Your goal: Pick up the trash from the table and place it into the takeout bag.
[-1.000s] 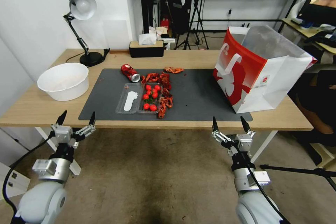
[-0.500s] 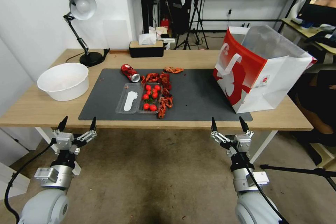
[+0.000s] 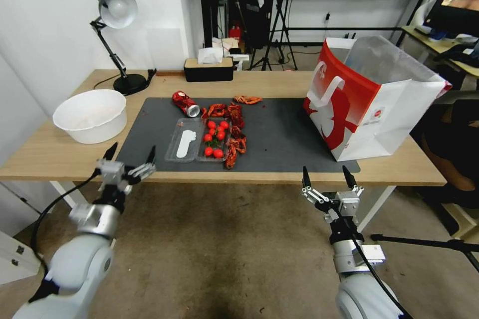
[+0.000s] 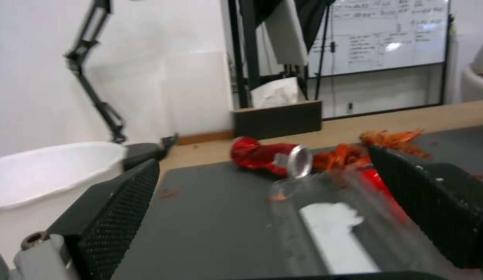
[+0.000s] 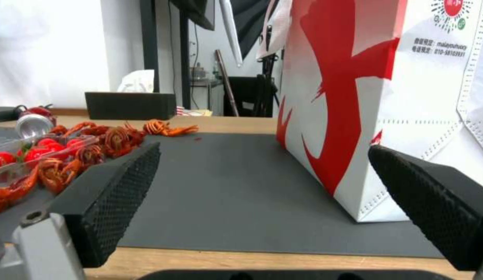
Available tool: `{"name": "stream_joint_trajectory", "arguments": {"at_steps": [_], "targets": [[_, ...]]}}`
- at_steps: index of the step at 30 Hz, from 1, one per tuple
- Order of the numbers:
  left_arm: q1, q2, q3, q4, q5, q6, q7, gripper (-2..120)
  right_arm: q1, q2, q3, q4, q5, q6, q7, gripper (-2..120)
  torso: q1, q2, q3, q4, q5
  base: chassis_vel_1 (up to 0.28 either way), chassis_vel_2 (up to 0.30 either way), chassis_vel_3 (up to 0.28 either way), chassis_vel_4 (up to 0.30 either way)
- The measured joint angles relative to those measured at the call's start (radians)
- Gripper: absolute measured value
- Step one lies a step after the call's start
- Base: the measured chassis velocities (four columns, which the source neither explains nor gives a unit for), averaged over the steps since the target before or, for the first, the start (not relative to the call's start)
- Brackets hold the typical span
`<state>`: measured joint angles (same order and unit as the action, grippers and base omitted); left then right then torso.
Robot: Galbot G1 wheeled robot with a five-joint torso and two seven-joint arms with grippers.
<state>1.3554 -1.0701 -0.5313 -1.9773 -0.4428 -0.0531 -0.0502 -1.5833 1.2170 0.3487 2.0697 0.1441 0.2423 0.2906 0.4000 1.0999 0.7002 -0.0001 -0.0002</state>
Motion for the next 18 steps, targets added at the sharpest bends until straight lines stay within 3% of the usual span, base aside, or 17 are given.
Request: {"name": "stream_joint_trajectory", "arguments": {"at_steps": [10, 13, 18], "targets": [[-0.213, 0.042, 0.135, 0.068, -0.152, 0.147, -0.064, 100, 0.003, 0.012, -0.003, 0.000, -0.010, -0.005, 0.000, 100, 0.000, 0.000, 0.000, 0.0001, 0.0000, 0.000, 0.000, 0.000, 0.000], [-0.334, 0.072, 0.208, 0.130, -0.216, 0.227, -0.127, 100, 0.001, 0.018, -0.002, 0.002, -0.016, -0.007, 0.001, 100, 0.000, 0.000, 0.000, 0.0002, 0.0000, 0.000, 0.000, 0.000, 0.000], [-0.490, 0.087, 0.291, 0.219, -0.301, 0.296, -0.195, 100, -0.004, 0.023, 0.003, 0.004, -0.019, -0.008, 0.003, 100, 0.000, 0.000, 0.000, -0.0001, 0.0002, 0.000, 0.000, 0.000, 0.000]]}}
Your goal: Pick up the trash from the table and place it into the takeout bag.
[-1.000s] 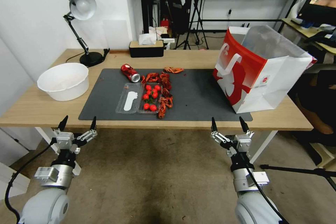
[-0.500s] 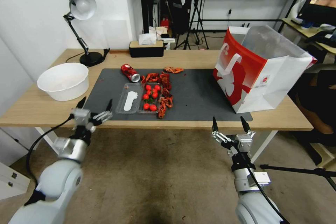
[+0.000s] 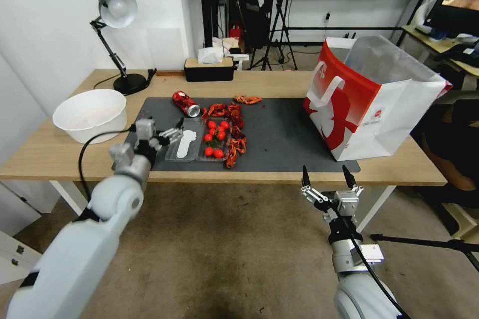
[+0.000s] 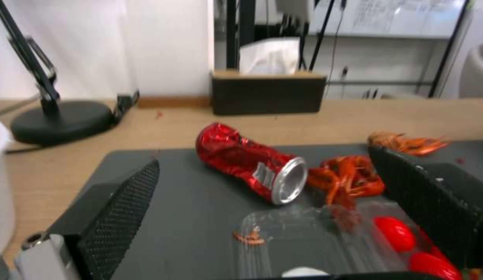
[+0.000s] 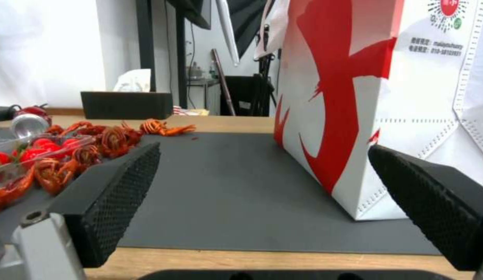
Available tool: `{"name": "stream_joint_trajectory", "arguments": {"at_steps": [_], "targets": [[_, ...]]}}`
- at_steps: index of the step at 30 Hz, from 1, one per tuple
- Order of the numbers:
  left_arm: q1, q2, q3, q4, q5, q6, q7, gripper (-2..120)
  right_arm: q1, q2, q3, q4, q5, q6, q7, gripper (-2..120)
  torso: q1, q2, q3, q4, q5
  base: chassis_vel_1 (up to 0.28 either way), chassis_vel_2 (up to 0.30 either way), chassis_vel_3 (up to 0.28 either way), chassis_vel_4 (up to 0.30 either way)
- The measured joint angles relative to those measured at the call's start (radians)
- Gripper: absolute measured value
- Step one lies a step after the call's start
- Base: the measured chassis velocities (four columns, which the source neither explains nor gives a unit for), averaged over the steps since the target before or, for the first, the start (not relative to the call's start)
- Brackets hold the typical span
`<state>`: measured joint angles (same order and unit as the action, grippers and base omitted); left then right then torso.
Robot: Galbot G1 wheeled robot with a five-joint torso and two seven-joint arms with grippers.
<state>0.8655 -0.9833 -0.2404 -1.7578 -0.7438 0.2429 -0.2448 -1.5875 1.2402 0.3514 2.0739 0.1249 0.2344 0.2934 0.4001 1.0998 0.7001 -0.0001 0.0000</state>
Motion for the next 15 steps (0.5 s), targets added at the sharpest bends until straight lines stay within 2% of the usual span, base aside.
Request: {"name": "stream_joint_trajectory", "arguments": {"at_steps": [1, 4, 5, 7, 15], "targets": [[0.000, 0.000, 0.000, 0.000, 0.000, 0.000, 0.000, 100, 0.000, 0.000, 0.000, 0.000, 0.000, 0.000, 0.000, 100, 0.000, 0.000, 0.000, 0.0000, 0.0000, 0.000, 0.000, 0.000, 0.000], [-0.113, -0.008, 0.076, 0.084, -0.079, 0.067, -0.072, 100, 0.000, -0.002, 0.009, 0.004, 0.000, -0.004, 0.003, 100, 0.000, 0.000, 0.000, 0.0001, 0.0002, 0.000, 0.000, 0.000, 0.000], [-0.113, -0.008, 0.076, 0.084, -0.079, 0.067, -0.072, 100, 0.000, -0.002, 0.009, 0.004, 0.000, -0.004, 0.003, 100, 0.000, 0.000, 0.000, 0.0001, 0.0002, 0.000, 0.000, 0.000, 0.000], [-0.166, -0.026, 0.115, 0.130, -0.113, 0.096, -0.116, 100, 0.002, -0.005, 0.015, 0.010, 0.001, -0.013, 0.007, 100, 0.000, 0.000, 0.000, 0.0000, 0.0001, 0.000, 0.000, 0.000, 0.000], [-0.304, -0.089, 0.218, 0.247, -0.149, 0.152, -0.208, 100, 0.002, -0.006, 0.022, 0.013, 0.004, -0.017, 0.012, 100, 0.000, 0.000, 0.000, 0.0001, 0.0000, 0.000, 0.000, 0.000, 0.000]]}}
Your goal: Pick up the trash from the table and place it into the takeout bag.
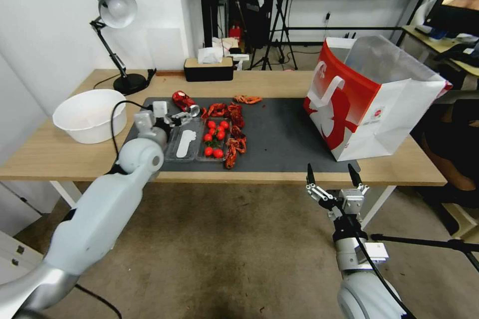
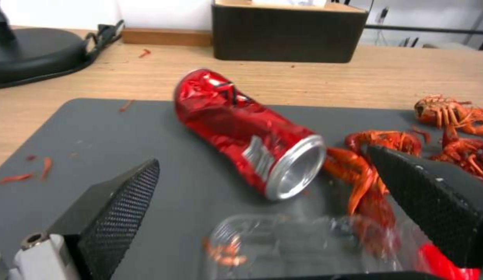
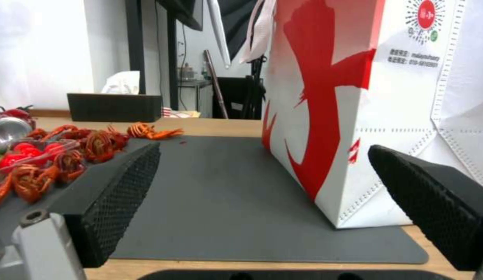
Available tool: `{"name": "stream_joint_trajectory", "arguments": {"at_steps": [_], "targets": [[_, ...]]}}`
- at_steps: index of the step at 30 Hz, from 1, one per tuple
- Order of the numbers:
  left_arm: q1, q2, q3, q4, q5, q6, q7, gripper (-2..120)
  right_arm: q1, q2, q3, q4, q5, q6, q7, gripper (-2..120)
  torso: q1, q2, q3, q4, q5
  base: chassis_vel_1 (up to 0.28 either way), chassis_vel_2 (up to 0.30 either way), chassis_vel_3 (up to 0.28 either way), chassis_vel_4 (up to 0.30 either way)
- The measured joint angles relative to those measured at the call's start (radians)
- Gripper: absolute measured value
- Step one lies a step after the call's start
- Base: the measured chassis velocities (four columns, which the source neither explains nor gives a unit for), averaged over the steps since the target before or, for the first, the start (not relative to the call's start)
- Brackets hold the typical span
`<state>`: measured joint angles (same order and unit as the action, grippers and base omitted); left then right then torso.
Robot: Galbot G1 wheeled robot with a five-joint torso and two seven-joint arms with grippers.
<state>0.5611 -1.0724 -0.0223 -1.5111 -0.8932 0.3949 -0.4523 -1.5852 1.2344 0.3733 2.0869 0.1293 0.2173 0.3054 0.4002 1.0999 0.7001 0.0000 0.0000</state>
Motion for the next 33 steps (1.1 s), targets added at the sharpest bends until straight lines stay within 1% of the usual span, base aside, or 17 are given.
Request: {"name": "stream_joint_trajectory", "arguments": {"at_steps": [2, 5, 6, 9, 11, 13, 14, 18, 19, 21, 23, 25, 27, 29, 30, 32, 33], "targets": [[-0.019, -0.006, 0.016, 0.014, -0.005, 0.002, -0.007, 100, 0.000, 0.000, 0.000, 0.000, 0.000, 0.000, 0.000, 100, 0.000, 0.000, 0.000, -0.0001, 0.0001, 0.000, 0.000, 0.000, 0.000], [-0.069, -0.027, 0.046, 0.057, -0.012, 0.005, -0.024, 100, 0.003, 0.001, 0.001, -0.002, 0.001, 0.000, 0.002, 100, 0.000, 0.000, 0.000, 0.0000, 0.0001, 0.000, 0.000, 0.000, 0.000], [-0.069, -0.027, 0.046, 0.057, -0.012, 0.005, -0.024, 100, 0.003, 0.001, 0.001, -0.002, 0.001, 0.000, 0.002, 100, 0.000, 0.000, 0.000, 0.0000, 0.0001, 0.000, 0.000, 0.000, 0.000], [-0.103, -0.045, 0.072, 0.097, -0.011, 0.011, -0.039, 100, 0.005, 0.000, 0.002, -0.005, 0.003, 0.000, 0.003, 100, 0.000, 0.000, 0.000, 0.0000, 0.0000, 0.000, 0.000, 0.000, 0.000], [-0.109, -0.049, 0.078, 0.106, -0.010, 0.013, -0.042, 100, 0.006, 0.000, 0.003, -0.006, 0.004, 0.000, 0.004, 100, 0.000, 0.000, 0.000, 0.0000, 0.0000, 0.000, 0.000, 0.000, 0.000], [-0.132, -0.064, 0.102, 0.146, -0.009, 0.022, -0.061, 100, 0.008, 0.000, 0.004, -0.008, 0.005, 0.000, 0.005, 100, 0.000, 0.000, 0.000, 0.0000, 0.0001, 0.000, 0.000, 0.000, 0.000], [-0.132, -0.064, 0.102, 0.146, -0.009, 0.022, -0.061, 100, 0.008, 0.000, 0.004, -0.008, 0.005, 0.000, 0.005, 100, 0.000, 0.000, 0.000, 0.0000, 0.0001, 0.000, 0.000, 0.000, 0.000], [-0.168, -0.091, 0.123, 0.214, 0.000, 0.027, -0.080, 100, 0.008, 0.000, 0.004, -0.011, 0.005, 0.001, 0.006, 100, 0.000, 0.000, 0.000, 0.0000, -0.0001, 0.000, 0.000, 0.000, 0.000], [-0.168, -0.091, 0.123, 0.214, 0.000, 0.027, -0.080, 100, 0.008, 0.000, 0.004, -0.011, 0.005, 0.001, 0.006, 100, 0.000, 0.000, 0.000, 0.0000, -0.0001, 0.000, 0.000, 0.000, 0.000], [-0.185, -0.101, 0.133, 0.246, 0.010, 0.029, -0.085, 93, 0.008, 0.000, 0.004, -0.012, 0.006, 0.003, 0.006, 100, 0.000, 0.000, 0.000, 0.0000, 0.0001, 0.000, 0.000, 0.000, 0.000], [-0.191, -0.104, 0.136, 0.257, 0.014, 0.030, -0.087, 91, 0.008, 0.001, 0.005, -0.012, 0.006, 0.003, 0.007, 100, 0.000, 0.000, 0.000, 0.0000, 0.0000, 0.000, 0.000, 0.000, 0.000], [-0.203, -0.112, 0.143, 0.279, 0.018, 0.035, -0.093, 82, 0.008, 0.002, 0.005, -0.012, 0.007, 0.005, 0.007, 100, 0.000, 0.000, 0.000, 0.0001, 0.0001, 0.000, 0.000, 0.000, 0.000], [-0.205, -0.114, 0.145, 0.283, 0.018, 0.037, -0.096, 80, 0.008, 0.002, 0.006, -0.012, 0.007, 0.005, 0.008, 100, 0.000, 0.000, 0.000, 0.0000, 0.0000, 0.000, 0.000, 0.000, 0.000], [-0.208, -0.116, 0.154, 0.286, 0.018, 0.045, -0.102, 71, 0.008, 0.003, 0.006, -0.012, 0.007, 0.005, 0.008, 100, 0.000, 0.000, 0.000, 0.0000, 0.0000, 0.000, 0.000, 0.000, 0.000], [-0.208, -0.116, 0.154, 0.286, 0.018, 0.045, -0.102, 71, 0.008, 0.003, 0.006, -0.012, 0.007, 0.005, 0.008, 100, 0.000, 0.000, 0.000, 0.0000, 0.0000, 0.000, 0.000, 0.000, 0.000], [-0.212, -0.120, 0.162, 0.299, 0.018, 0.048, -0.106, 59, 0.008, 0.005, 0.006, -0.012, 0.007, 0.006, 0.008, 100, 0.000, 0.000, 0.000, 0.0000, -0.0001, 0.000, 0.000, 0.000, 0.000], [-0.214, -0.122, 0.164, 0.304, 0.019, 0.048, -0.107, 56, 0.008, 0.005, 0.006, -0.012, 0.007, 0.006, 0.008, 100, 0.000, 0.000, 0.000, 0.0001, 0.0000, 0.000, 0.000, 0.000, 0.000]]}}
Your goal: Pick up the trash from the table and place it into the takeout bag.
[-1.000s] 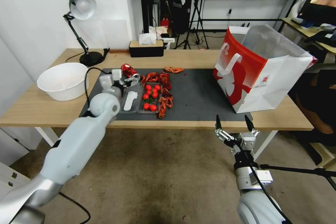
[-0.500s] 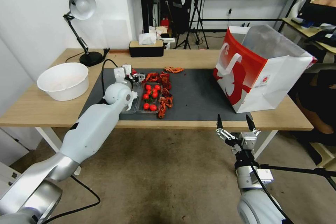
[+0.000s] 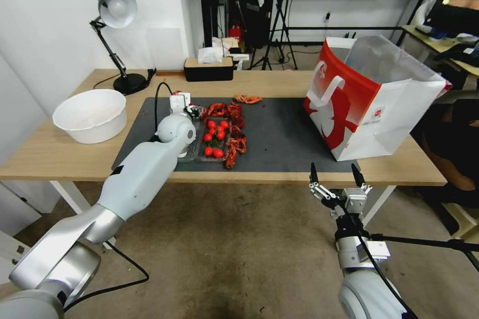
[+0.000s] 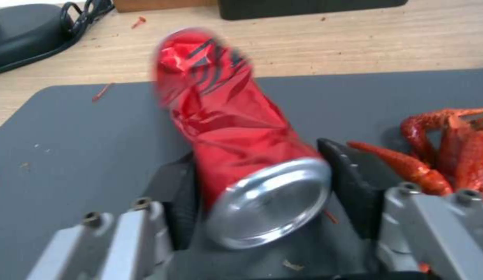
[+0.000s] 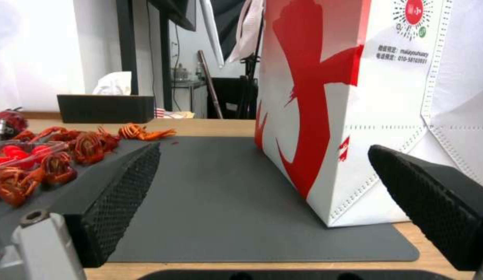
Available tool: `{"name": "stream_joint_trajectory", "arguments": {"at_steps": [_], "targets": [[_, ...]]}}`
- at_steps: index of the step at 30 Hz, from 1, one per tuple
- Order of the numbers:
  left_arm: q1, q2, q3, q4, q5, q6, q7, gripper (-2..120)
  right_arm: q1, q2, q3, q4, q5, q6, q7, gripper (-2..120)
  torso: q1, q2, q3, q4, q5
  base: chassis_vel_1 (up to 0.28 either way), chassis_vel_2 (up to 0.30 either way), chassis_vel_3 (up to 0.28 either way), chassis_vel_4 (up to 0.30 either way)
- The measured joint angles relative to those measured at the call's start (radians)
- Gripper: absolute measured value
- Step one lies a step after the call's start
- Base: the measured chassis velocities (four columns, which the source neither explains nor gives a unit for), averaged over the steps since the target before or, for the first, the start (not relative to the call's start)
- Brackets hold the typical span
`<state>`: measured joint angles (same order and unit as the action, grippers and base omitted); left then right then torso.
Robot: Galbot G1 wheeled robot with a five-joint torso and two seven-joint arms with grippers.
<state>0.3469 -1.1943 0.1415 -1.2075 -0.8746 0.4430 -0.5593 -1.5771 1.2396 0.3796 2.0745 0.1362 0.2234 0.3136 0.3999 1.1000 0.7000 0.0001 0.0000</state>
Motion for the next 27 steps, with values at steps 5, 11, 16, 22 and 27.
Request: {"name": "stream_joint_trajectory", "arguments": {"at_steps": [5, 11, 16, 22, 27], "targets": [[-0.009, -0.005, 0.003, 0.018, 0.005, -0.001, -0.001, 50, -0.001, 0.002, 0.000, -0.001, 0.000, 0.001, 0.000, 100, 0.000, 0.000, 0.000, -0.0002, 0.0001, 0.000, 0.000, 0.000, 0.000], [-0.012, -0.005, 0.003, 0.027, 0.015, -0.002, -0.001, 50, -0.001, 0.002, 0.000, -0.002, 0.000, 0.002, 0.000, 100, 0.000, 0.000, 0.000, -0.0001, 0.0000, 0.000, 0.000, 0.000, 0.000], [-0.013, -0.004, 0.003, 0.028, 0.019, -0.003, -0.001, 50, 0.000, 0.001, 0.000, -0.002, 0.000, 0.002, 0.001, 100, 0.000, 0.000, 0.000, -0.0001, 0.0000, 0.000, 0.000, 0.000, 0.000], [-0.013, -0.003, 0.003, 0.029, 0.023, -0.003, -0.001, 50, 0.001, 0.001, 0.000, -0.002, 0.000, 0.002, 0.001, 100, 0.000, 0.000, 0.000, -0.0001, -0.0001, 0.000, 0.000, 0.000, 0.000], [-0.014, 0.001, 0.003, 0.026, 0.032, -0.009, 0.000, 50, 0.005, 0.000, 0.000, -0.003, 0.000, 0.002, 0.001, 100, 0.000, 0.000, 0.000, 0.0000, -0.0002, 0.000, 0.000, 0.000, 0.000]]}}
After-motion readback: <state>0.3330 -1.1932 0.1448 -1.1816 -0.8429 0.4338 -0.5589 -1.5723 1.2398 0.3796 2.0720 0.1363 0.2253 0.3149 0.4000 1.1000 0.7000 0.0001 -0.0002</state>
